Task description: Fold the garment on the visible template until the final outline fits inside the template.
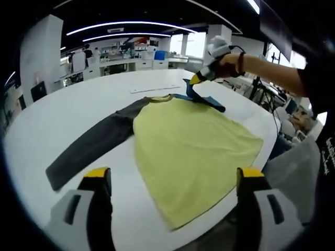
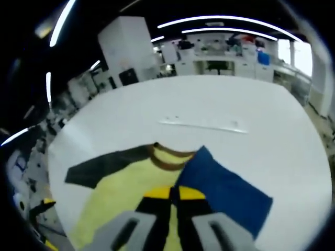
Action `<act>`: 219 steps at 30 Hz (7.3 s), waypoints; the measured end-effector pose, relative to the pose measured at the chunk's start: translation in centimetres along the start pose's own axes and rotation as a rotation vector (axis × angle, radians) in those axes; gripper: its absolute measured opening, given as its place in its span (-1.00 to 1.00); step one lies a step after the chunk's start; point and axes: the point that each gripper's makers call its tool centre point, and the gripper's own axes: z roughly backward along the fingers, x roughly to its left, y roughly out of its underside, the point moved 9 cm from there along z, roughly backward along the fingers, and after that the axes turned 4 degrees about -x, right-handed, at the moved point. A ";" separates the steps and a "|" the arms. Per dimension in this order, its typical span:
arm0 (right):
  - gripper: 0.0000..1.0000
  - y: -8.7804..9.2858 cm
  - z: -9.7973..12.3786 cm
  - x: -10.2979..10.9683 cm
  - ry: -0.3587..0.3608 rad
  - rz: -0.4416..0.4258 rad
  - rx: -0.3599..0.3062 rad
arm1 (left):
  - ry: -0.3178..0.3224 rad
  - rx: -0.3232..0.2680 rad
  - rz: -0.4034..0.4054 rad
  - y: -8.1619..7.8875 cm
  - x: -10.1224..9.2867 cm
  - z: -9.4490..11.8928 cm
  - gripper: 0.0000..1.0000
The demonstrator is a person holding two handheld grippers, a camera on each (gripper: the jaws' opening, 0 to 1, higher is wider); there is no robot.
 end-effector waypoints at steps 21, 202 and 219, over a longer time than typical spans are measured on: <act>-1.00 -1.2 -2.1 5.1 -0.087 0.092 0.010 | -0.005 0.007 0.022 0.2 0.1 -0.1 0.91; -1.00 13.0 3.2 -7.1 0.035 0.061 -0.095 | -0.809 0.011 0.349 6.8 21.0 1.4 -0.79; -1.00 11.8 3.7 -8.2 0.136 0.276 -0.007 | -0.798 0.020 0.353 6.5 20.8 1.2 -1.00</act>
